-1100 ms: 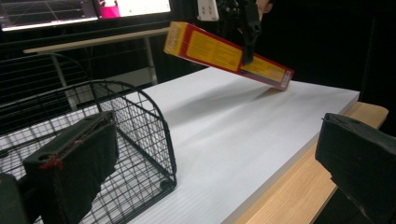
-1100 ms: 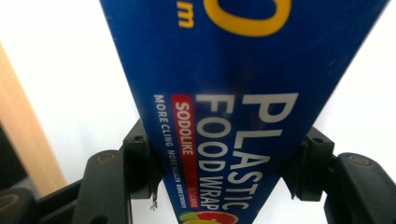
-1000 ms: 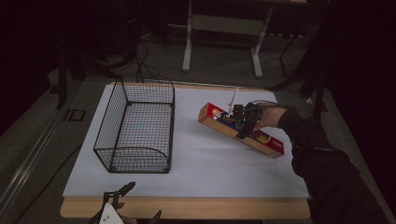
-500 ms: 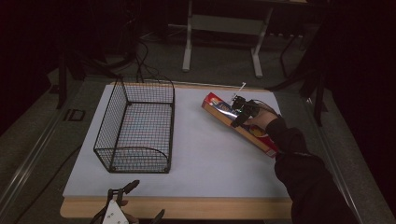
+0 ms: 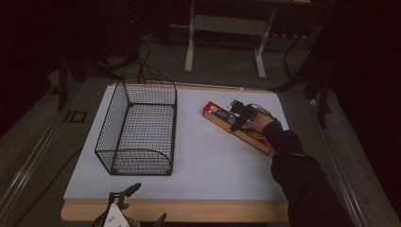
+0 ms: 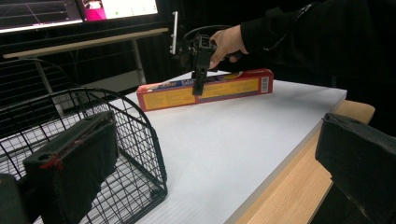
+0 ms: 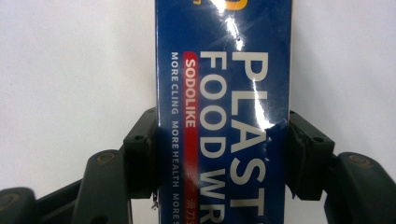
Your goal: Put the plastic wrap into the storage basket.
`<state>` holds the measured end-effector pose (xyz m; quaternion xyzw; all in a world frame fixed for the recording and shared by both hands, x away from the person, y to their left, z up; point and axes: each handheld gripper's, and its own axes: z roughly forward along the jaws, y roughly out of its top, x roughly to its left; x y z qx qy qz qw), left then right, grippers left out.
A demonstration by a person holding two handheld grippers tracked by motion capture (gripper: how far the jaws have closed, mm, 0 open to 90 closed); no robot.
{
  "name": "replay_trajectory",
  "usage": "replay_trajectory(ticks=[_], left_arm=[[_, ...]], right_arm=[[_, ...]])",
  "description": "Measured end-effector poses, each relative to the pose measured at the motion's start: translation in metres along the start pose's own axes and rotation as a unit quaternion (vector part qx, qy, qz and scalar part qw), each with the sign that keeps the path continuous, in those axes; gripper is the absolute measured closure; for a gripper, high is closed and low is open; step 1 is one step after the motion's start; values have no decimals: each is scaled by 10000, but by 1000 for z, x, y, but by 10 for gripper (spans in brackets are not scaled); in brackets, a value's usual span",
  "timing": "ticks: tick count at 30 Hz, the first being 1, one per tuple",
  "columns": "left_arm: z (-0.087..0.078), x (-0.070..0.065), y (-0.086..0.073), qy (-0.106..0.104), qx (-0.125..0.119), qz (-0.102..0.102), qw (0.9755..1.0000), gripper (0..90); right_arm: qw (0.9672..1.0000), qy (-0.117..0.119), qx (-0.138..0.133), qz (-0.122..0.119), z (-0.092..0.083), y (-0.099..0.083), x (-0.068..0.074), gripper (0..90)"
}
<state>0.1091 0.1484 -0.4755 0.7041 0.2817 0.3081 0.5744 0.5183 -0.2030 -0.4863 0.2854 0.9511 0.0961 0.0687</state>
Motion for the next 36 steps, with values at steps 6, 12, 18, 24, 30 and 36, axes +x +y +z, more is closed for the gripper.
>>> replay_trajectory(ticks=[6,12,18,24,30,36], left_arm=[[1,-1,0,-15,6,15,10000,1],[1,0,0,-31,19,32,10000,1],[1,-2,0,-41,15,46,10000,1],[2,-3,1,-69,37,80,9999,0],[3,-3,1,-87,48,97,9999,0],[3,-3,0,-84,63,76,9999,0]], right_arm=[[10000,24,91,27,1,1,-1,370],[9997,-119,166,-111,3,-2,1,274],[9998,-83,74,-186,-8,-13,1,186],[9995,-11,155,-265,-20,-26,4,170],[9995,-114,208,-202,-20,-28,1,190],[9996,34,270,-19,-8,-25,-4,230]])
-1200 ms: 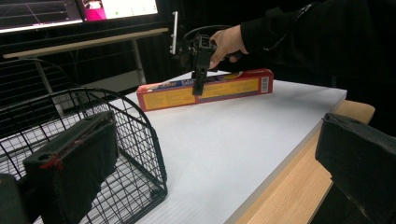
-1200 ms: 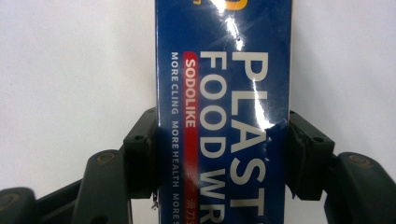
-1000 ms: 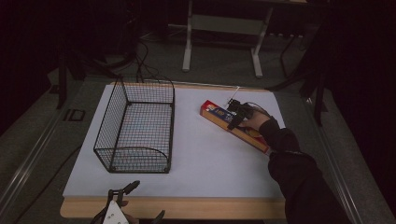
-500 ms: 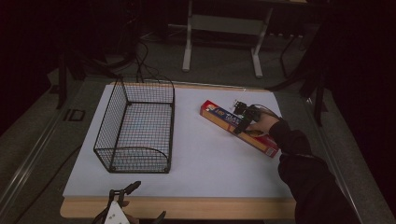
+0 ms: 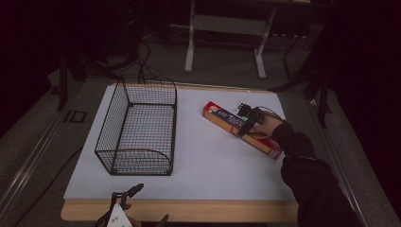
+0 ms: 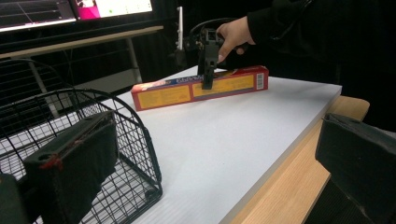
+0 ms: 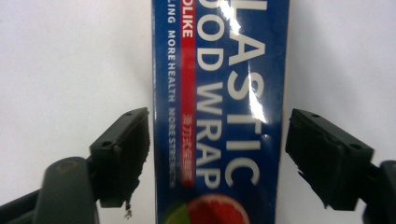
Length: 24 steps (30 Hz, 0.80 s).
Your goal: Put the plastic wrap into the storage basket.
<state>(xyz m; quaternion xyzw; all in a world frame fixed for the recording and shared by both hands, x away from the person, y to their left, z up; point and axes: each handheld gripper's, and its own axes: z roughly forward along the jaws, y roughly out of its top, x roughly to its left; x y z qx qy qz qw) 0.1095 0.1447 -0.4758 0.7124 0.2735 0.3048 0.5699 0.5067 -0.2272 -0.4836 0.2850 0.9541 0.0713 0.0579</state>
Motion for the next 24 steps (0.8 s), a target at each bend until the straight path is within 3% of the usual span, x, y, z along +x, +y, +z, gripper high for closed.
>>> replay_trajectory(ticks=[4,7,11,15,18,19,24], left_arm=[[0,0,0,-5,3,-1,10000,0],[0,0,0,-7,3,4,10000,1],[0,0,0,-5,2,4,10000,0],[0,1,0,4,-4,-9,10000,0],[0,1,0,0,2,2,10000,1],[0,1,0,-3,-1,10,10000,1],[1,0,0,-4,0,9,10000,1]], right_arm=[[9999,56,32,93,8,5,1,271],[9999,-22,127,15,14,10,5,324],[9999,-79,120,81,14,10,5,378],[9997,91,127,203,8,9,3,395],[9995,86,7,317,3,8,2,396],[9991,25,-121,397,-6,8,1,396],[9974,-40,-266,675,-26,12,1,397]])
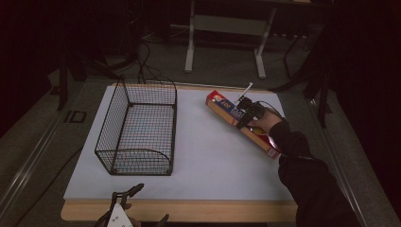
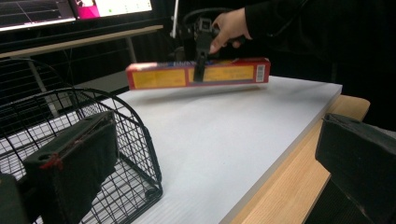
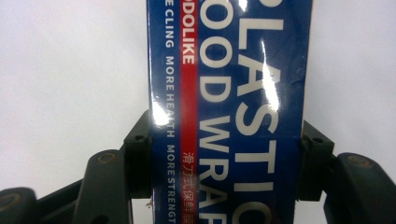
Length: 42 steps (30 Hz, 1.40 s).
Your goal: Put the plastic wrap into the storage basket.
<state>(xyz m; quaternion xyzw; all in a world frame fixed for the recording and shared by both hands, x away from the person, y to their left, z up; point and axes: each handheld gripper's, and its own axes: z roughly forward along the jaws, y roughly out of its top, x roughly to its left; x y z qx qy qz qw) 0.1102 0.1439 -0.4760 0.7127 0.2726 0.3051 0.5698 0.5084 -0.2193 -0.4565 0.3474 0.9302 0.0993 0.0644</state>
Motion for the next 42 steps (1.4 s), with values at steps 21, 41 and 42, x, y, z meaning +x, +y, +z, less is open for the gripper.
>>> replay_trajectory(ticks=[21,41,42], left_arm=[[1,-2,0,-88,35,30,10000,1],[5,-2,1,-210,44,47,9998,1],[5,-2,1,-216,42,42,9997,1]], right_arm=[[9953,-273,-899,244,-89,41,34,396],[9912,-462,-1240,25,-134,87,94,396],[9910,-452,-1262,22,-135,89,97,396]])
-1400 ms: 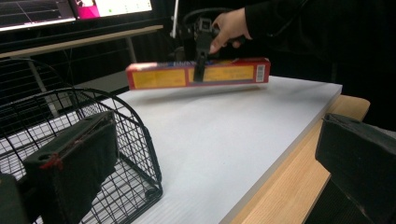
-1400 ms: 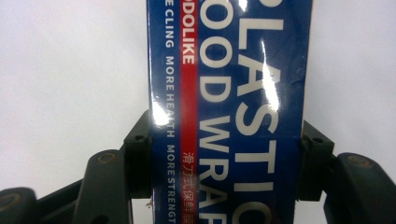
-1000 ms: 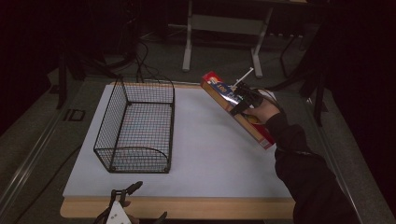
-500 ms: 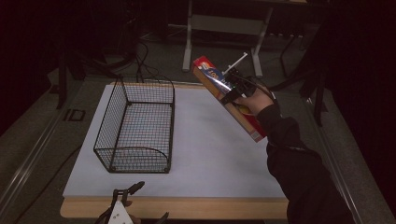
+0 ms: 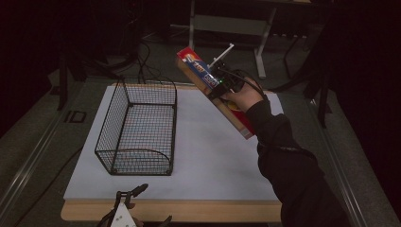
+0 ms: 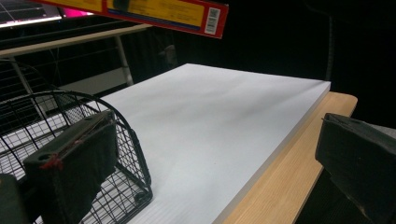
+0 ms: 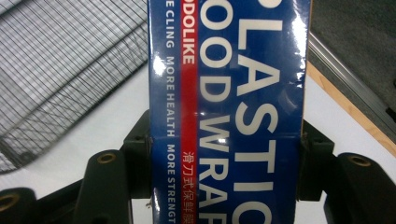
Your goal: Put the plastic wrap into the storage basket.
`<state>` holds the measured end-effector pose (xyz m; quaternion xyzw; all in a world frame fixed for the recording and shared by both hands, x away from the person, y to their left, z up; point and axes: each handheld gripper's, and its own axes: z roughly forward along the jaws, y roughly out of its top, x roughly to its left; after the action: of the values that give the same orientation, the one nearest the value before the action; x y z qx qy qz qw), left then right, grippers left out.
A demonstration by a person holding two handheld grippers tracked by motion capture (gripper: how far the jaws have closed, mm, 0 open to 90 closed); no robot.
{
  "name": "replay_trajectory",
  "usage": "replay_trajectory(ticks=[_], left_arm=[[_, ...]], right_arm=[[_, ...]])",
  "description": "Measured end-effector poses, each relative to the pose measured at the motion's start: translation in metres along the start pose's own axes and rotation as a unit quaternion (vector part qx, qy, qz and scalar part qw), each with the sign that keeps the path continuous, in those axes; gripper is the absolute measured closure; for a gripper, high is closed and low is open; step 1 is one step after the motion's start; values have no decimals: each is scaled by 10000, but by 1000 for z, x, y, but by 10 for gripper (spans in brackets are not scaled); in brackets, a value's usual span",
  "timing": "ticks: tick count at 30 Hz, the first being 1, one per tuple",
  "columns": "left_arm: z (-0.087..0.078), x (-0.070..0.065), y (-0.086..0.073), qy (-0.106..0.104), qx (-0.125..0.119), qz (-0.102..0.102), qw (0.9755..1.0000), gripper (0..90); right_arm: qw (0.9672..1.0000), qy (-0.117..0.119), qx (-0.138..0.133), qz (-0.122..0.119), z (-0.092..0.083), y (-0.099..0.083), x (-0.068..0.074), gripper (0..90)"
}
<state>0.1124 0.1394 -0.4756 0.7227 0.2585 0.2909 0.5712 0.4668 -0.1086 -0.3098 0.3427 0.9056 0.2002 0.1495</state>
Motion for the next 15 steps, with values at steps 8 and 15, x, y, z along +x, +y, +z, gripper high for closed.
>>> replay_trajectory(ticks=[8,15], left_arm=[[-1,0,0,-36,-15,36,10000,1],[-1,0,0,-45,-30,-15,10000,1]], right_arm=[[9998,-10,-193,-48,-3,20,25,396],[9986,185,-494,-51,-3,35,49,396]])
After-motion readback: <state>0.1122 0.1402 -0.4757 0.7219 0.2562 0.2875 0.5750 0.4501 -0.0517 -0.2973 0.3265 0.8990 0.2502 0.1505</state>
